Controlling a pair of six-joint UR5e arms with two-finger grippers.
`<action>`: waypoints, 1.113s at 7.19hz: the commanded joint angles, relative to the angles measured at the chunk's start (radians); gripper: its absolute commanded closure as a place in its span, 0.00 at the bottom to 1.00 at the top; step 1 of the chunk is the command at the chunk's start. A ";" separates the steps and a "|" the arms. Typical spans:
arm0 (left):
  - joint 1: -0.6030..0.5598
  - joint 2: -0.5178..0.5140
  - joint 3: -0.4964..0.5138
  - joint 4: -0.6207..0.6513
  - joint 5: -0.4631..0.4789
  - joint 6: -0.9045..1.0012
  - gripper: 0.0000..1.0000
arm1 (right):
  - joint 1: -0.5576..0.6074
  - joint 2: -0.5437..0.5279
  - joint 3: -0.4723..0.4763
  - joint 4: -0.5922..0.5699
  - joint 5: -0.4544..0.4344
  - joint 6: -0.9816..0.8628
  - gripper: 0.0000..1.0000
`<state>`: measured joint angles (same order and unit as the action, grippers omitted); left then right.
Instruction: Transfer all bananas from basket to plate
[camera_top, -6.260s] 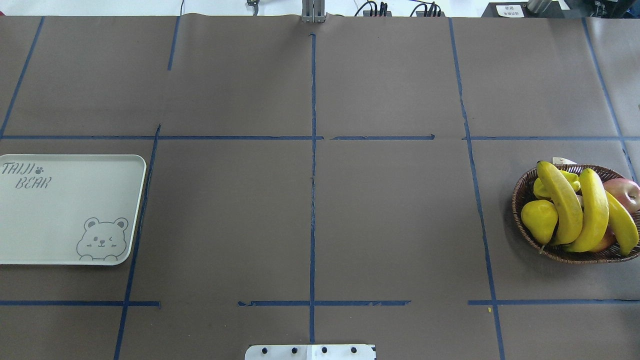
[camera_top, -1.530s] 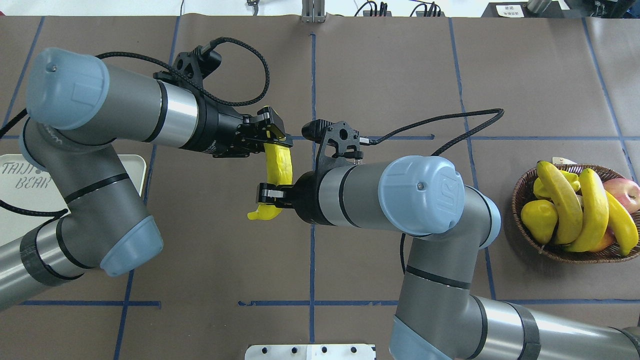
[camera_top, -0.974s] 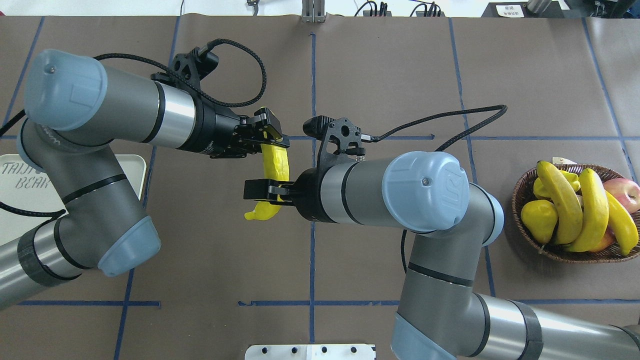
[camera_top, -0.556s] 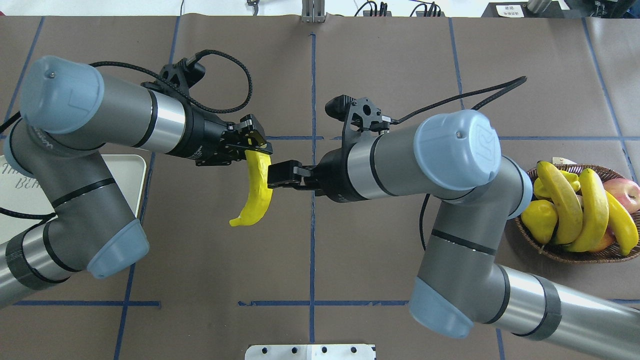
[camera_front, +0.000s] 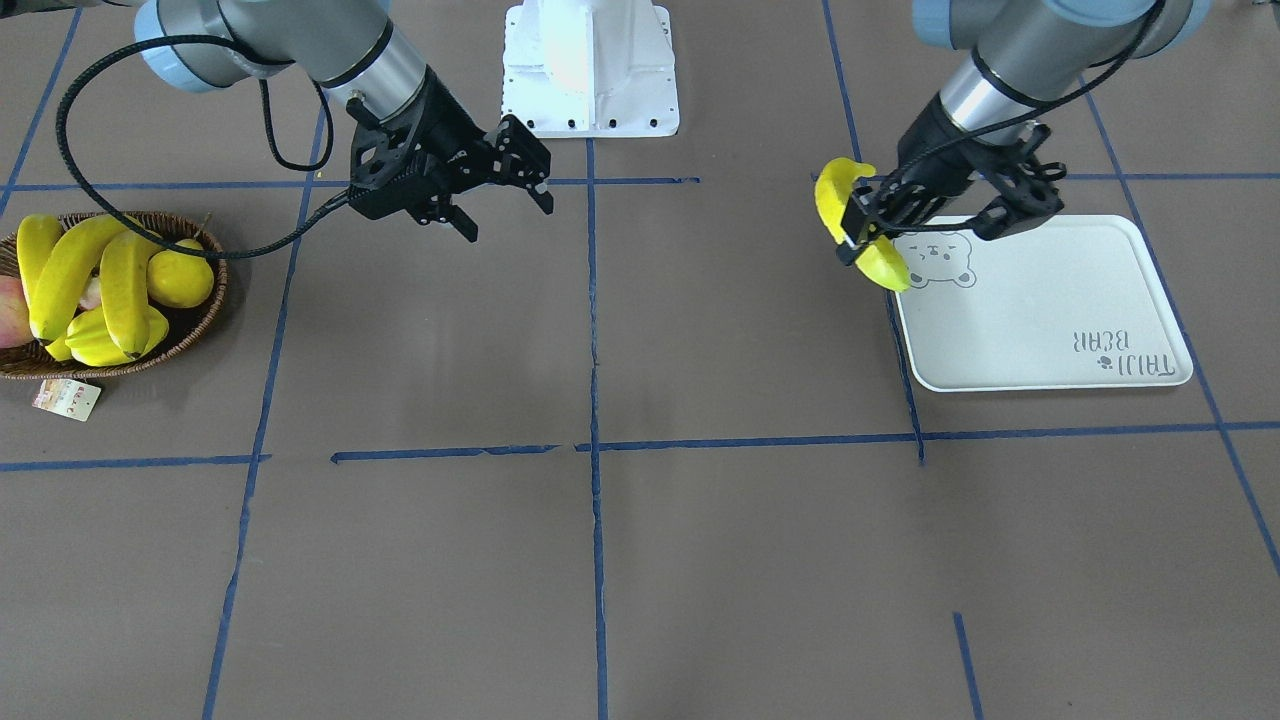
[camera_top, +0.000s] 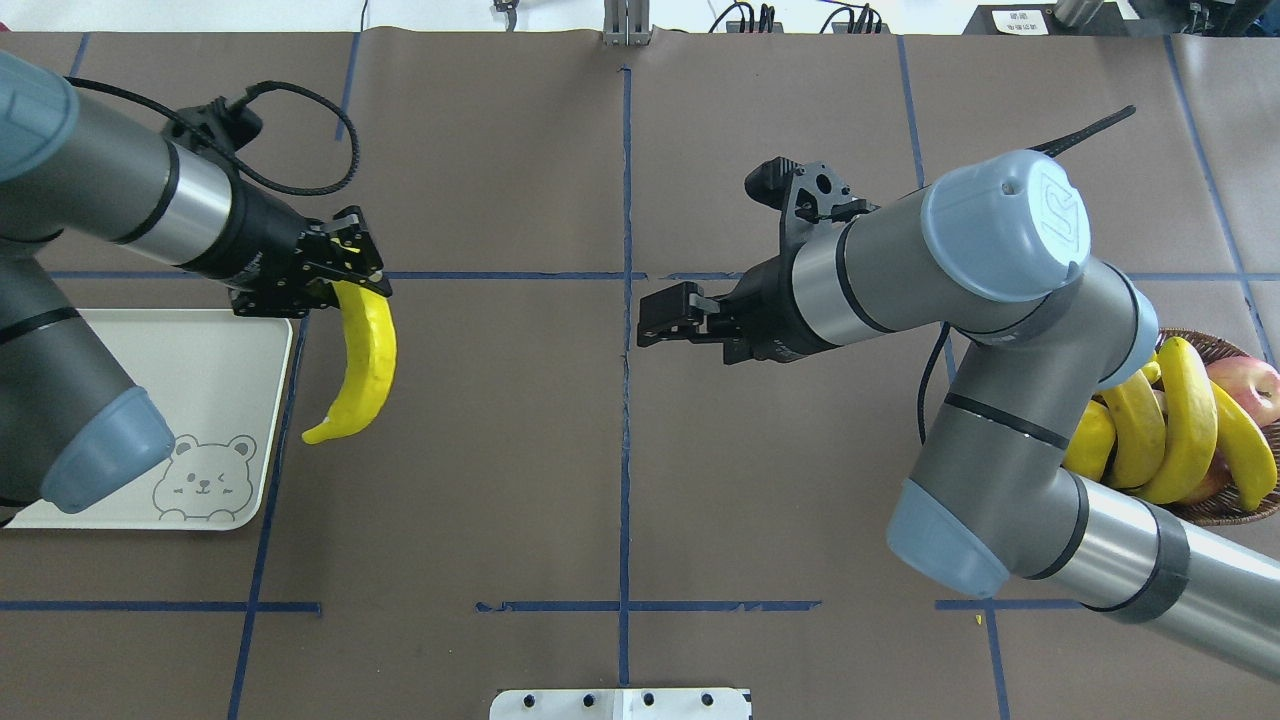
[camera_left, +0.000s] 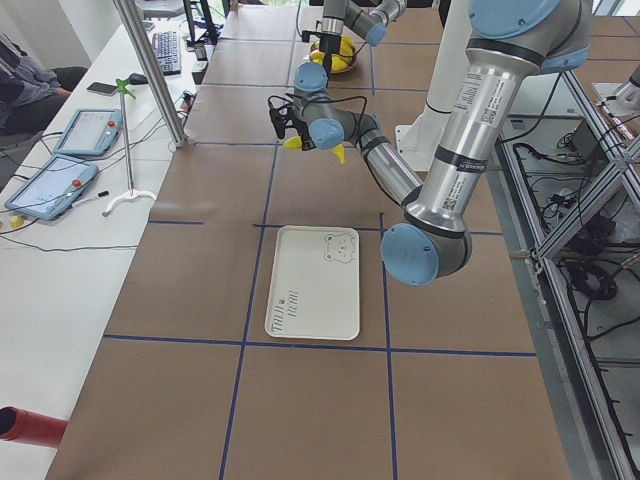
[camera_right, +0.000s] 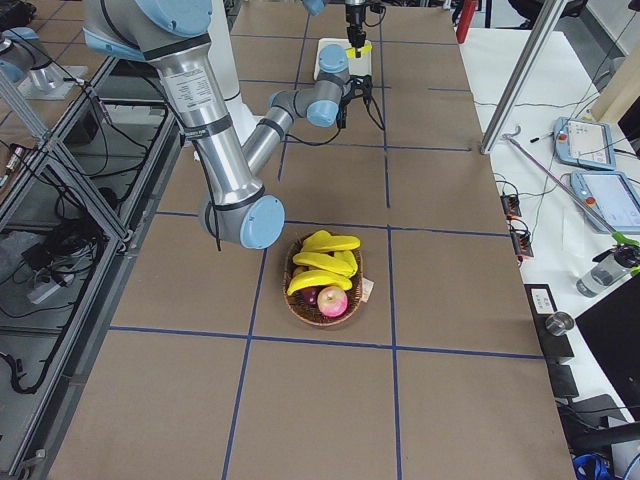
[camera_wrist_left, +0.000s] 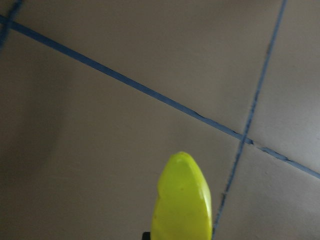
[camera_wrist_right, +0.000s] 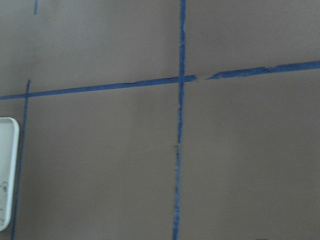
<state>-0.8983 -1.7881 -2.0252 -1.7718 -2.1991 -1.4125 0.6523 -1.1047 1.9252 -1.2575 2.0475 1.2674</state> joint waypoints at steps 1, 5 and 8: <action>-0.114 0.194 -0.020 0.020 -0.004 0.230 1.00 | 0.102 -0.013 0.006 -0.226 0.093 -0.223 0.00; -0.264 0.303 0.245 -0.158 -0.013 0.299 0.95 | 0.307 -0.183 0.038 -0.324 0.211 -0.602 0.00; -0.263 0.300 0.464 -0.302 -0.014 0.308 0.86 | 0.440 -0.311 0.040 -0.326 0.243 -0.856 0.00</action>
<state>-1.1615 -1.4878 -1.6465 -2.0160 -2.2123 -1.1087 1.0467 -1.3696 1.9655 -1.5817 2.2833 0.5075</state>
